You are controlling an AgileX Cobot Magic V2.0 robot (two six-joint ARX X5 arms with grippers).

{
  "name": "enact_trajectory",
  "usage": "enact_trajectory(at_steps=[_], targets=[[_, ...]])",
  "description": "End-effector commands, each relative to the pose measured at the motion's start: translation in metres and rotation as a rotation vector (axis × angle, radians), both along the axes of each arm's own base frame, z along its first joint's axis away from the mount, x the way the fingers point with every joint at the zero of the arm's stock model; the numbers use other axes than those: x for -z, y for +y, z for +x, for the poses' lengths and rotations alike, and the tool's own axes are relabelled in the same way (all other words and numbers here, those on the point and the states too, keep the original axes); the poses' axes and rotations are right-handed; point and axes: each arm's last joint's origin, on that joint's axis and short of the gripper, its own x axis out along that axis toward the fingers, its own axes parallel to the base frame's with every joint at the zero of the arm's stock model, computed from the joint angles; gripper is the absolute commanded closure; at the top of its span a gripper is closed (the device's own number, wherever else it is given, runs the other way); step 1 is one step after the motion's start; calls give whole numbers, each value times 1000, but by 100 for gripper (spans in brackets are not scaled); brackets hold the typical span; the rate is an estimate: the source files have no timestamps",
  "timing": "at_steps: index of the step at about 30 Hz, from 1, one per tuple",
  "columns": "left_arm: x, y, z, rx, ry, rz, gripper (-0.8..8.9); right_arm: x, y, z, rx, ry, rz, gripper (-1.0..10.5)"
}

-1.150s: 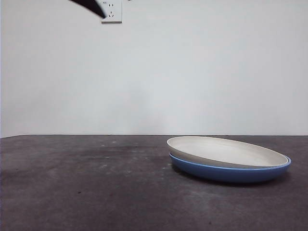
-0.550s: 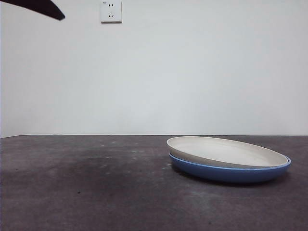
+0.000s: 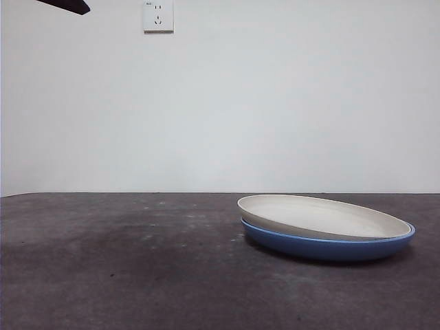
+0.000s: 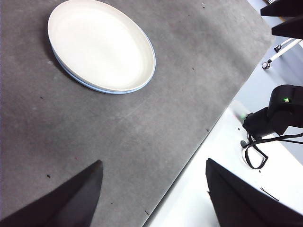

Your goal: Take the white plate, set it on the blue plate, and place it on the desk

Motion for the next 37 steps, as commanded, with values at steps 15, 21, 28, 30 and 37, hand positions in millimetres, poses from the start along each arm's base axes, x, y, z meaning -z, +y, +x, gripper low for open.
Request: enact_trajectory(at_steps=[15,21,28,30,37], targets=[[-2,-2,1,18,-18,1,470,62,12,128,101,135,-34,499],[-2,-1,1,18,-16,2,470,95,12,161,92,204,-61,499],[-2,-2,1,18,-16,2,470,124,13,186,95,239,-64,535],[-2,-2,1,19,-16,2,470,132,13,191,93,251,-65,536],[-2,-2,1,18,-16,2,470,154,15,203,81,286,-50,617]])
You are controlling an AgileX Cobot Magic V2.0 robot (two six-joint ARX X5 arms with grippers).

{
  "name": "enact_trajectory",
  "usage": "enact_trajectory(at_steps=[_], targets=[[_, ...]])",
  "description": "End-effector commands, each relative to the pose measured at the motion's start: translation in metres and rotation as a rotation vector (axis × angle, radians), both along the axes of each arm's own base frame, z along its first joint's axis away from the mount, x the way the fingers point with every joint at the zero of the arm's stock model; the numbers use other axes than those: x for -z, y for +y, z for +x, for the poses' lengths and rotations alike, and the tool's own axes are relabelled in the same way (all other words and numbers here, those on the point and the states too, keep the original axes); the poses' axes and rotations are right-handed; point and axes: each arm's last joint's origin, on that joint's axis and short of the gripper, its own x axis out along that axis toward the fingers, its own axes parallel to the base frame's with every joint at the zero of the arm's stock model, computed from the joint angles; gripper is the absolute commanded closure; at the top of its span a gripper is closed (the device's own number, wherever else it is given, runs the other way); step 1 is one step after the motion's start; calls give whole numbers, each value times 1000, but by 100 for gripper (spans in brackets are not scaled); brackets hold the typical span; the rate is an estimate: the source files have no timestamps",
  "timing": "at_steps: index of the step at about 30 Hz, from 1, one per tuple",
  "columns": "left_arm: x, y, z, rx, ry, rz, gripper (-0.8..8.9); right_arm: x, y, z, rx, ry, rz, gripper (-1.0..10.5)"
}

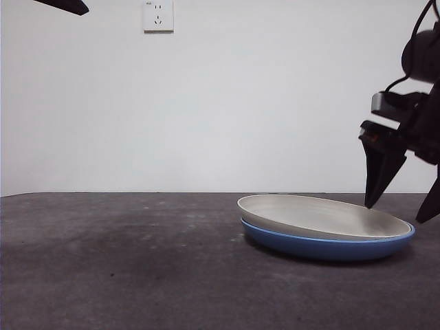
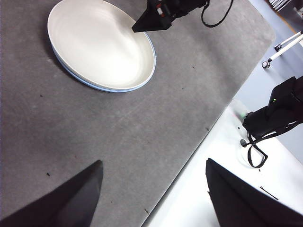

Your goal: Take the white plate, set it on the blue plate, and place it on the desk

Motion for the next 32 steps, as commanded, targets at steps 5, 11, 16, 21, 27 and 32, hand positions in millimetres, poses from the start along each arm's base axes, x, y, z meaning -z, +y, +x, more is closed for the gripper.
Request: enact_trajectory(at_steps=[5,11,16,21,27,32], targets=[[-2,-2,1,18,-22,-1,470,16,1,9,-5,30,1,654],[-2,-2,1,18,-22,-1,470,21,1,11,-3,34,-3,760],[-2,-2,1,18,-22,-1,470,21,0,11,12,33,-30,870],[-2,-2,1,18,-22,-1,470,21,-1,11,23,34,-36,904],[-2,-2,1,18,-21,-1,470,21,-1,11,27,34,-44,935],[-2,-2,1,18,-21,-1,470,19,-1,11,28,29,-42,934]])
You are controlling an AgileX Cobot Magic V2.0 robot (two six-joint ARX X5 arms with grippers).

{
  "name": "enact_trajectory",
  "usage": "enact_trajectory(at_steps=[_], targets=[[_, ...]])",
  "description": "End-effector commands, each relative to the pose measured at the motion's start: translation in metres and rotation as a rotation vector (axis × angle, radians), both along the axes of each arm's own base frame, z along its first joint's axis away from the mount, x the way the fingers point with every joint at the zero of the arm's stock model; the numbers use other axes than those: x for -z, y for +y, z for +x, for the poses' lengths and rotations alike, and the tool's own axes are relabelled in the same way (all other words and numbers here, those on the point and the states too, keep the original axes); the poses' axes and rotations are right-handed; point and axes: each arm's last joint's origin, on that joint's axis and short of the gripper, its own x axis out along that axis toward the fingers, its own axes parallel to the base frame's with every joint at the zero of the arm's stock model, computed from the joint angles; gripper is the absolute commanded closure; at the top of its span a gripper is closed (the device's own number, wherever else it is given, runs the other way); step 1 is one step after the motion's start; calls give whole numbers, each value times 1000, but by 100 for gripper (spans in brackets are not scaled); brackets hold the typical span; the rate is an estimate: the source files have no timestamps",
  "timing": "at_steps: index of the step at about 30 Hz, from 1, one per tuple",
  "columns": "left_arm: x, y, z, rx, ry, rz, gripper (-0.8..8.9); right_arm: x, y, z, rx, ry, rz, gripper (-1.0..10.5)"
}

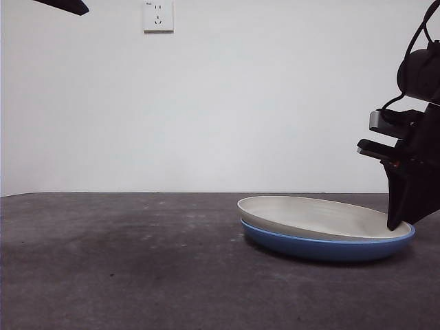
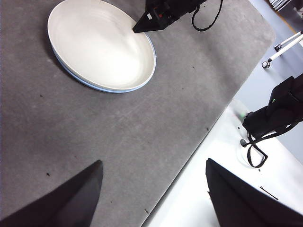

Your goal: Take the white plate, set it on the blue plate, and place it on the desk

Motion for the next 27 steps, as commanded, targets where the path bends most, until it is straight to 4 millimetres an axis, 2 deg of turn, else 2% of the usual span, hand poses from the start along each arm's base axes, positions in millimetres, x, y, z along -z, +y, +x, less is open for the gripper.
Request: enact_trajectory(at_steps=[1,7,18,21,27], targets=[[-2,-2,1,18,-21,-1,470,2,0,2,-3,3,-16,934],[-2,-2,1,18,-21,-1,470,-14,0,-2,-5,-46,11,934],[-2,-2,1,18,-22,-1,470,-62,4,-21,-17,-194,125,935],[-2,-2,1,18,-22,-2,470,-69,9,-25,-25,-211,138,934],[-2,-2,1,18,-22,-1,470,-73,32,-26,-67,-226,170,935]])
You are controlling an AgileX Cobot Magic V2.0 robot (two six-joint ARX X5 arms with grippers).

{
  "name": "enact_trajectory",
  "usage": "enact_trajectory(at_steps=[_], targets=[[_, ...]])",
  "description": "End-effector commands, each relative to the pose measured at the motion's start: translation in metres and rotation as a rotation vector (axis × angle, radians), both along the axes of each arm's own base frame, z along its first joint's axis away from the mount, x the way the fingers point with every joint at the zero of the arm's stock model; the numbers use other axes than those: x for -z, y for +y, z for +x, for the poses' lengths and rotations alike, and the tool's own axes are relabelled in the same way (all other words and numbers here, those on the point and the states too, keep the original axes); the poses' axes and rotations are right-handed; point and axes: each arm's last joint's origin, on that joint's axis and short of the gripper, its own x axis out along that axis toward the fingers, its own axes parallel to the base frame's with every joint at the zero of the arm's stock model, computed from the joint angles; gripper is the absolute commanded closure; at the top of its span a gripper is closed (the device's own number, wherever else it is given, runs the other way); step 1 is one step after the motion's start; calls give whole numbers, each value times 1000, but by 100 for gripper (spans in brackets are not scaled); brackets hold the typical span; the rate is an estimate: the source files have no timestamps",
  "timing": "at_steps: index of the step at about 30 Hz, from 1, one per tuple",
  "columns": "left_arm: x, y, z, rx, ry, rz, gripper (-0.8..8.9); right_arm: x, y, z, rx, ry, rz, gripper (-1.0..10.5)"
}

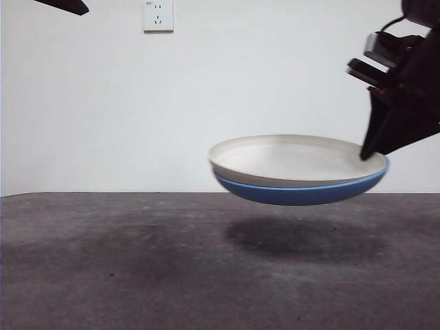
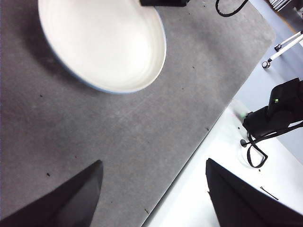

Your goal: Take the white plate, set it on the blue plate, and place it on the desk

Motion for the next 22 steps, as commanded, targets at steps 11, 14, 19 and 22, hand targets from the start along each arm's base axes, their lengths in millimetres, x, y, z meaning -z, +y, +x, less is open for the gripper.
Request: enact_trajectory(at_steps=[11,14,19,22], targets=[[-2,-2,1,18,-22,-1,470,9,57,11,-51,-25,83,935],[-2,-2,1,18,-22,-1,470,19,66,17,-46,-16,95,935],[-2,-2,1,18,-22,-1,470,42,76,27,-44,35,84,935],[-2,-2,1,18,-22,-1,470,55,79,32,-40,57,79,935]])
